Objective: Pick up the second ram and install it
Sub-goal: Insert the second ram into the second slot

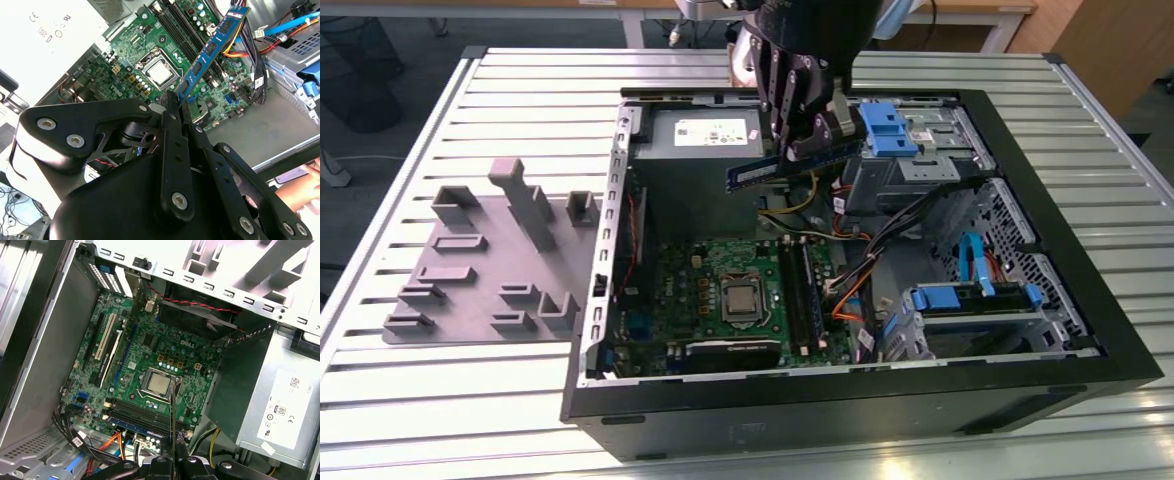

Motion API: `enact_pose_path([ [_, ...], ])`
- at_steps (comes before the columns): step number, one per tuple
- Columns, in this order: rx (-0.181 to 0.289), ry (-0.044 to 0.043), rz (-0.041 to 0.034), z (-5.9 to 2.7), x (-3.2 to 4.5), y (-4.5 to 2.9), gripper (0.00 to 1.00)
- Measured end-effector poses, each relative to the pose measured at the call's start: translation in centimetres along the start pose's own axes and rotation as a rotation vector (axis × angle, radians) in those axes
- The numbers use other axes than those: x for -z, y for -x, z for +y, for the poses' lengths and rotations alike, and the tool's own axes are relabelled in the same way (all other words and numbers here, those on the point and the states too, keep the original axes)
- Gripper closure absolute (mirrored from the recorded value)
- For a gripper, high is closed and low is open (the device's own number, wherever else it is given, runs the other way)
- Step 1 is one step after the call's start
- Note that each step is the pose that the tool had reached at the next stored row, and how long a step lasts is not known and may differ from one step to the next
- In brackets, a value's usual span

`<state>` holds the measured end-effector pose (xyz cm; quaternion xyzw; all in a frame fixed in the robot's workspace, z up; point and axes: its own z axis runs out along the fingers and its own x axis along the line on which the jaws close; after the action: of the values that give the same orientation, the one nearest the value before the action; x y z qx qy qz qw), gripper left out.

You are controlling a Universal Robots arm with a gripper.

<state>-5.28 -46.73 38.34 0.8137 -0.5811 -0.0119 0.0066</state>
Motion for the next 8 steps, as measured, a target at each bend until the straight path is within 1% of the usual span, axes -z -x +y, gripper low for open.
enact_pose_path([
  [8, 0.004, 0.0, 0.0001, 0.0, 0.0, 0.0, 0.86],
])
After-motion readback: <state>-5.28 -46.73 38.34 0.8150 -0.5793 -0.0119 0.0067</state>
